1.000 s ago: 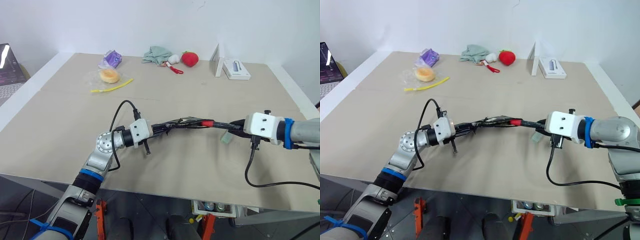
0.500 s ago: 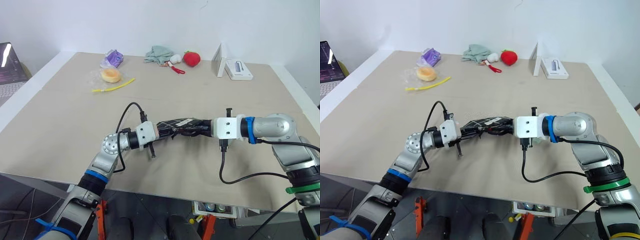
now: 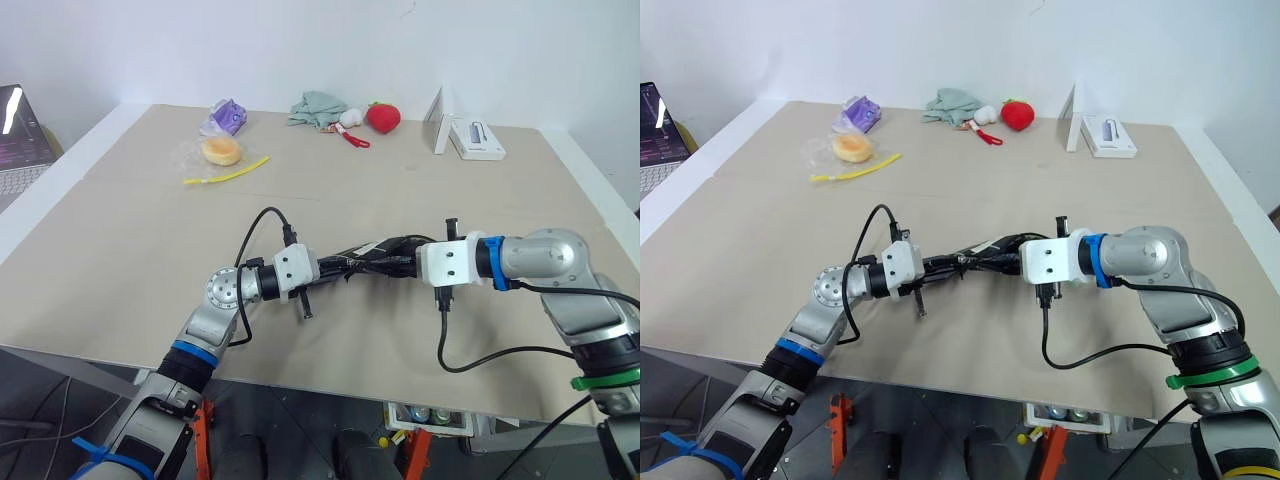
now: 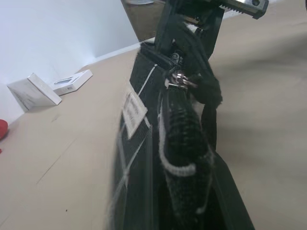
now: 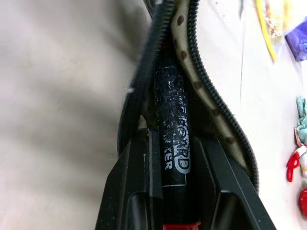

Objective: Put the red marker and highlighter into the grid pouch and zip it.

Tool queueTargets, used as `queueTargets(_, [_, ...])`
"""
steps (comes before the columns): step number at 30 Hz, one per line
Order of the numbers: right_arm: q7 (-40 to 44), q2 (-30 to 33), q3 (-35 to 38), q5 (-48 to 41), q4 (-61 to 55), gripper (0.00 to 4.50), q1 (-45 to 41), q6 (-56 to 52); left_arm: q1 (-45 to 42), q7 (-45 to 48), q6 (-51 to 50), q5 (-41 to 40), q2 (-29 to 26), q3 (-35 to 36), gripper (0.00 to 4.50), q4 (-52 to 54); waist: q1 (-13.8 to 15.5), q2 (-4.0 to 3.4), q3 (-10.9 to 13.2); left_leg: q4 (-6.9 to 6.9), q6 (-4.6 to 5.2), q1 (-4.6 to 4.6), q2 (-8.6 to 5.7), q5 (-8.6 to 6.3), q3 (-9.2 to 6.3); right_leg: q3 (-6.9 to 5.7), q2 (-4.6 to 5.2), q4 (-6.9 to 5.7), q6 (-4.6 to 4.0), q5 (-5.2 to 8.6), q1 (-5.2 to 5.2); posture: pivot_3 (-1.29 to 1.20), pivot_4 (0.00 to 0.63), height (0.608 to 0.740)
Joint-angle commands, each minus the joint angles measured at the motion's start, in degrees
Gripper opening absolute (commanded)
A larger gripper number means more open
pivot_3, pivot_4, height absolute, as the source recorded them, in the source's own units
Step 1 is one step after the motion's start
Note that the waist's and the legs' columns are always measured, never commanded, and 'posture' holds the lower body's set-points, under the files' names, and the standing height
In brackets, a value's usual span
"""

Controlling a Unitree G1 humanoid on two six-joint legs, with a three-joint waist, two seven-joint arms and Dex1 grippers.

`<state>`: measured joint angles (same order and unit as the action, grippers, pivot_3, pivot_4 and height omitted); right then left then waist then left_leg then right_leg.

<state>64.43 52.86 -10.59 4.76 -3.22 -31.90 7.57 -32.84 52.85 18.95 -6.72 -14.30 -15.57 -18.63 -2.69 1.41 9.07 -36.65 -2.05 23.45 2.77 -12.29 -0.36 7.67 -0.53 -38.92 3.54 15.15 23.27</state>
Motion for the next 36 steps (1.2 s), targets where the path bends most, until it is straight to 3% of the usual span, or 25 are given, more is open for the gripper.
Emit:
queueTargets(1, [2.56,3.05,2.28,-1.60,-3.76,0.56,0.54,-2.69,-0.51,-0.30,0.83,-0.28,-0.13,0.97,0.00,2.30,0.00,-0.01,0.01,0.00,0.00,0.00,0.00,0.00,0.00,0.00,0.00,0.00,0.00,0.00,0.00,0.00,0.150,0.730])
queueTargets(16, [2.52,-1.13,0.32,-2.06,-1.69,0.56,-2.95,-1.72,-1.17,0.19,-0.05,-1.95,1.77,1.23,0.00,2.68,-0.02,-0.01,0.01,0.00,0.00,0.00,0.01,0.00,0.00,-0.01,0.00,0.00,0.10,0.07,0.00,0.00,0.150,0.730])
queueTargets(18, [2.84,-0.82,1.33,-3.17,-1.88,1.56,-3.27,-3.38,-0.90,-0.08,-0.42,-1.85,1.64,1.36,0.00,2.63,-0.02,-0.01,0.01,0.01,0.00,-0.01,0.01,0.00,-0.01,-0.02,-0.01,0.00,0.06,0.07,0.01,0.00,0.150,0.730])
queueTargets(20, [2.78,-0.54,2.94,-4.94,-2.60,2.27,-3.52,-5.41,-0.56,-0.31,-1.04,-1.93,1.62,1.43,0.00,2.88,-0.03,-0.01,0.01,0.03,0.00,-0.02,0.01,0.00,-0.02,-0.02,-0.01,0.00,0.04,0.07,0.00,0.00,0.150,0.730])
queueTargets(24, [1.72,-0.49,9.71,-13.42,-6.51,4.43,-2.82,-14.86,0.38,-0.97,-2.35,-1.99,1.46,1.76,0.00,3.32,-0.03,-0.01,0.02,0.03,0.00,-0.01,0.01,0.00,-0.02,-0.01,-0.01,0.00,0.04,0.07,0.01,0.00,0.150,0.730])
queueTargets(29, [-9.08,-3.49,22.91,-23.38,-12.94,4.43,0.86,-32.02,1.60,-2.93,-4.16,-2.85,0.60,4.40,0.00,3.78,0.00,0.01,0.02,0.05,0.01,0.00,0.01,0.00,-0.10,-0.07,-0.01,0.00,-0.05,0.03,-0.02,0.00,0.150,0.730])
queueTargets(36, [-39.16,-16.28,29.24,-17.69,-18.89,4.43,3.35,-58.05,2.33,-3.85,-5.38,-3.45,-0.23,6.25,0.00,3.81,-0.06,0.00,0.01,0.06,-0.04,-0.04,0.02,0.08,-0.13,-0.10,-0.03,-0.05,0.06,0.08,0.00,0.00,0.150,0.730])
